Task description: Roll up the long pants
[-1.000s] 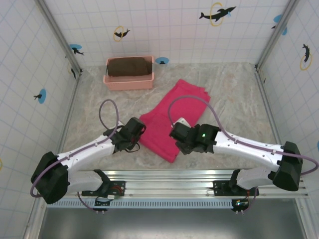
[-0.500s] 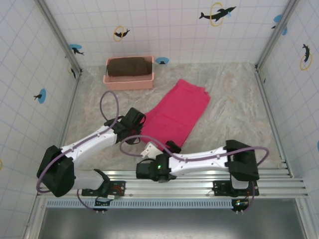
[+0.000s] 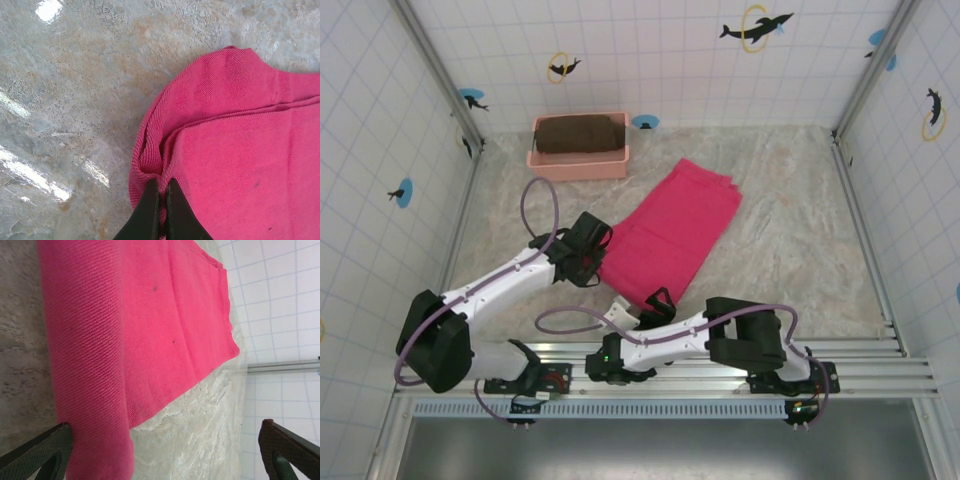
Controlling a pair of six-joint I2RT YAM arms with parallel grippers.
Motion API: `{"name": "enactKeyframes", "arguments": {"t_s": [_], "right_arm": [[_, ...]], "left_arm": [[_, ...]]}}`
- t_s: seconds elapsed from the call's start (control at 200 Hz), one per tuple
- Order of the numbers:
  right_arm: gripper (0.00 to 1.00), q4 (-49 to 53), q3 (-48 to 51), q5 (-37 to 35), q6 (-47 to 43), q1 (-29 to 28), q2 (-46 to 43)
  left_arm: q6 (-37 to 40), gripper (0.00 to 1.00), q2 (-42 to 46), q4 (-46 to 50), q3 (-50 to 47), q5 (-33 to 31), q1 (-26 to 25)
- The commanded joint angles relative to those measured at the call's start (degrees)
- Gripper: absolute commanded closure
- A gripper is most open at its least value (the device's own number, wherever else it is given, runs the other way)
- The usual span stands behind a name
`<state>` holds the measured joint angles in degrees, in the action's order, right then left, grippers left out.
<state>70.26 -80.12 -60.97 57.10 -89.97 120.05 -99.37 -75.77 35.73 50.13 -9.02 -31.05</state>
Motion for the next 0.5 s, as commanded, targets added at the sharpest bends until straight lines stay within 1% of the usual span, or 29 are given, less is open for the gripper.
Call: {"name": "enactKeyframes", "arguments": {"t_s": [0.0, 0.29, 0.495], "right_arm": [[0.01, 1.51, -0.91, -3.39, 3.54, 0.19, 1.82], [0.01, -0.04, -0.32, -5.11, 2.4, 0.75, 7.45], [0.01, 0.65, -0.57, -4.29, 3.65, 1.11, 10.36]], "left_arm": [[0.98, 1.0, -0.7, 2.4, 2.29, -0.26, 0.64], [0.98, 1.0, -0.01, 3.97, 2.69, -0.9, 0.62], [0.76, 1.0, 0.66, 4.56, 2.25, -1.16, 0.64]]}}
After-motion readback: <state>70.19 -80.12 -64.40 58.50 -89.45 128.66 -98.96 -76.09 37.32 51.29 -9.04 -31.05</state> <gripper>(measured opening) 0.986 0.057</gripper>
